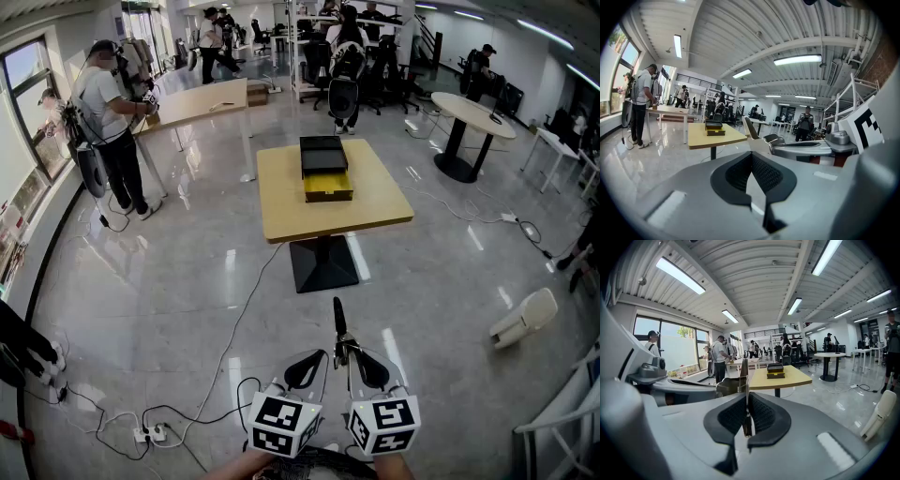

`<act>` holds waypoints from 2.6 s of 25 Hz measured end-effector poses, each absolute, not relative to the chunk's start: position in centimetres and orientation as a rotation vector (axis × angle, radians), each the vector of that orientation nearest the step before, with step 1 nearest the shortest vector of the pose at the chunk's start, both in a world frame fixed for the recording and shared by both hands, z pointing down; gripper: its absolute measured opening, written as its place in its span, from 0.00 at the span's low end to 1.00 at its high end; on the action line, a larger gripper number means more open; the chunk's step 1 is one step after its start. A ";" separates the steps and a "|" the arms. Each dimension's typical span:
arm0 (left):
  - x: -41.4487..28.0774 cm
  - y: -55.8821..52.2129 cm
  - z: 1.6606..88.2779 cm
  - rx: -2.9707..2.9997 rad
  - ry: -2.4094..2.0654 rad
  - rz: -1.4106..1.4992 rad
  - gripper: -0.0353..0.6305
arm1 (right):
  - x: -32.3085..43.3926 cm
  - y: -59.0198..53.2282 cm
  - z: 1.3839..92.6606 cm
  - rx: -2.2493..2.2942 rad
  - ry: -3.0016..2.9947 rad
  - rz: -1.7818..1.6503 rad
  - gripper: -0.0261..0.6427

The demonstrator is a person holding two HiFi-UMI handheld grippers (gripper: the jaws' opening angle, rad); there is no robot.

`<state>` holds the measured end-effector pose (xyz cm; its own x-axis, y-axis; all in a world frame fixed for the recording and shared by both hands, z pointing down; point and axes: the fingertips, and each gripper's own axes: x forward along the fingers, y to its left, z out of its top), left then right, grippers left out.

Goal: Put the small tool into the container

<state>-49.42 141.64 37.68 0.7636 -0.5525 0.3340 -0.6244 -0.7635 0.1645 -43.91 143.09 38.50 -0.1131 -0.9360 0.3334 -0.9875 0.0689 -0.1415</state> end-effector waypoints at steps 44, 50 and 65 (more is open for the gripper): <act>-32.5 80.9 45.2 2.672 -0.899 0.395 0.07 | -27.2 82.7 46.2 1.969 -2.178 0.509 0.05; -14.9 73.5 46.3 2.674 -0.937 0.421 0.07 | -9.7 75.0 47.4 1.933 -2.213 0.528 0.05; 10.8 64.7 47.1 2.653 -1.028 0.488 0.07 | 16.1 66.1 48.5 1.847 -2.293 0.574 0.05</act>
<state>10.80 64.70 47.09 0.6941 -0.6013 0.3957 -0.6867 -0.7180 0.1134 16.15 66.13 48.54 -0.2353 -0.9096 0.3425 -0.9637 0.1725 -0.2040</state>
